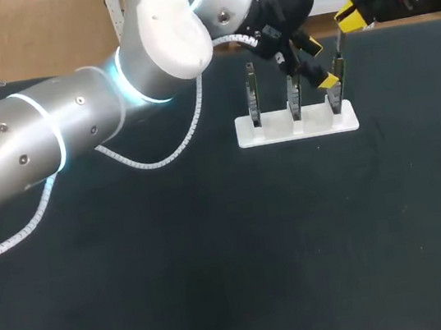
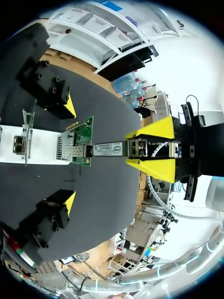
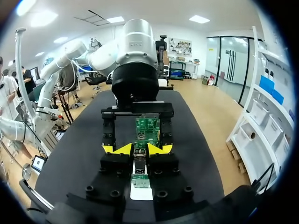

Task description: Pick up the optical module with the left hand, and insert it into the network port with the right hand.

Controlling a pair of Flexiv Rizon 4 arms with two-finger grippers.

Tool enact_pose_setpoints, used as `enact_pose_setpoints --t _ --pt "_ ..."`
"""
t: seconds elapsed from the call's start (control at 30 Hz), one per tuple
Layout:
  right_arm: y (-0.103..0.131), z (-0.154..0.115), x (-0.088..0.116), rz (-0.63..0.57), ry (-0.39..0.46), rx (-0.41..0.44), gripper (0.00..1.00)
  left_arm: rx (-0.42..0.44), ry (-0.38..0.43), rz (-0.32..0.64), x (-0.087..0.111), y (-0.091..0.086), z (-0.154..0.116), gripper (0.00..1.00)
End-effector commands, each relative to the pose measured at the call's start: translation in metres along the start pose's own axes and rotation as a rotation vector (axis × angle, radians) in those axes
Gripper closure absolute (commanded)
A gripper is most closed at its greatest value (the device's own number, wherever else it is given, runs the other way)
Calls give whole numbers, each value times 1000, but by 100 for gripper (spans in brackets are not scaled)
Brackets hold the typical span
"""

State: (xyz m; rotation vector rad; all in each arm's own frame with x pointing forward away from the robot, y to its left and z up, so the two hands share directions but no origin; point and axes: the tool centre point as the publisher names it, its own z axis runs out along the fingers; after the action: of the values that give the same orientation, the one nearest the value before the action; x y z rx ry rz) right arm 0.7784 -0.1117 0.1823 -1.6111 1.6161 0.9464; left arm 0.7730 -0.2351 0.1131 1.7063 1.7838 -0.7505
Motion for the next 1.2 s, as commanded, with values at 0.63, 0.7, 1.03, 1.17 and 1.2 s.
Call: enact_pose_setpoints --t 0.63,0.7,1.03,1.17,1.2 --pt "3 9 9 10 18 -19 100 1 4 -1 -1 1 1 0" --pt "3 9 10 9 24 -12 100 1 4 -1 -1 1 1 0" --pt "3 7 3 -26 38 12 100 1 4 -1 -1 1 1 0" --pt "3 6 3 -36 37 16 100 1 4 -1 -1 1 1 0" --pt "3 6 3 -37 38 16 100 1 4 -1 -1 1 1 0"
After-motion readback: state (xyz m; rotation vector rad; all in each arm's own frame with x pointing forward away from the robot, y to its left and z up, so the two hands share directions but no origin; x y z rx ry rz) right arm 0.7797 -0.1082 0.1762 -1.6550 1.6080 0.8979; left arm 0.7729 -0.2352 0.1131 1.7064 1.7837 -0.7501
